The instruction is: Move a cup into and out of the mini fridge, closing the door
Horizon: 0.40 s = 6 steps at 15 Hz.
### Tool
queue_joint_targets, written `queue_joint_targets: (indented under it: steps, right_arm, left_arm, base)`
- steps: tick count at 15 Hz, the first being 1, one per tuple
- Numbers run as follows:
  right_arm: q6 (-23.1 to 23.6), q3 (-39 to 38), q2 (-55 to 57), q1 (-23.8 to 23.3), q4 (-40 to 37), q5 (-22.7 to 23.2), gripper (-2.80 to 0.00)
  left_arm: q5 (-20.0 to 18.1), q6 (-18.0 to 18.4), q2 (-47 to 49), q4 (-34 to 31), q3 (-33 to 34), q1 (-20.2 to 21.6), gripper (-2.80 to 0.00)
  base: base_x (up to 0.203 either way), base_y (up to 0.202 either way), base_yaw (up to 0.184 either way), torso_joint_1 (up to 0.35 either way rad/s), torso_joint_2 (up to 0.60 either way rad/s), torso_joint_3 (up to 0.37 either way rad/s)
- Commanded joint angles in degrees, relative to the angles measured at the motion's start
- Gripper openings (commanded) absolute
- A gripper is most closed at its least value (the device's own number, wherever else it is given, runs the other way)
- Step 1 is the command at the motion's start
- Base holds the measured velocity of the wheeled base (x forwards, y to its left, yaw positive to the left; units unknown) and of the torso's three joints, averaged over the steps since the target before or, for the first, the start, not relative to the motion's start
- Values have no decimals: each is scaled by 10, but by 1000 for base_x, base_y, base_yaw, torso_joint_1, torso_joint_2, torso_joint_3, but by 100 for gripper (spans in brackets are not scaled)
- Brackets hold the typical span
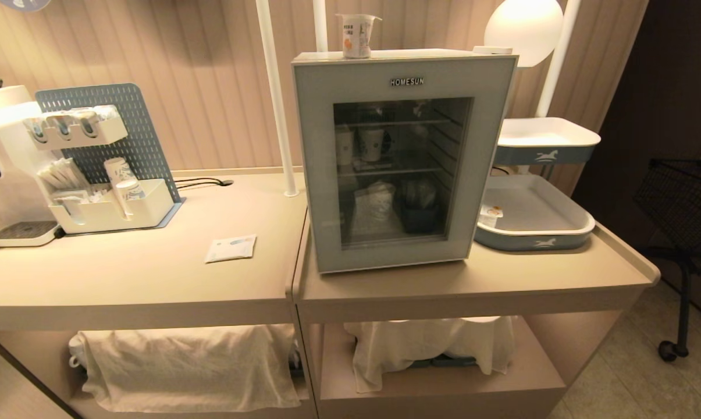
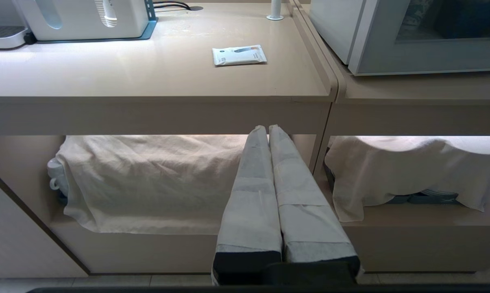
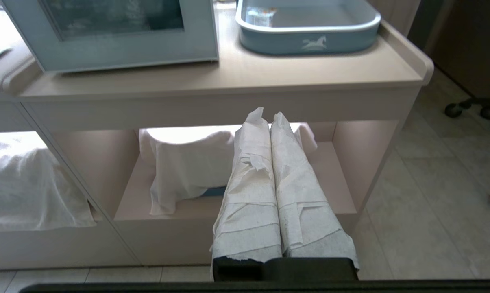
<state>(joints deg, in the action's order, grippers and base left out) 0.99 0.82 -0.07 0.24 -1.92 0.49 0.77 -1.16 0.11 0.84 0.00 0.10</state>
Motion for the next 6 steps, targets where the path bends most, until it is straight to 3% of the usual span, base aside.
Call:
queue_joint_targets:
  steps: [1, 6]
  right_arm:
    - [2, 2, 1, 0, -3, 0, -280]
    - [1, 2, 1, 0, -5, 1, -280]
  left_arm:
    - [0, -1, 0, 0, 1, 0, -280]
    - [0, 0, 0, 0, 1, 1, -280]
  base:
    - [0, 0, 0, 0, 0, 0]
    - [0, 0, 0, 0, 0, 0]
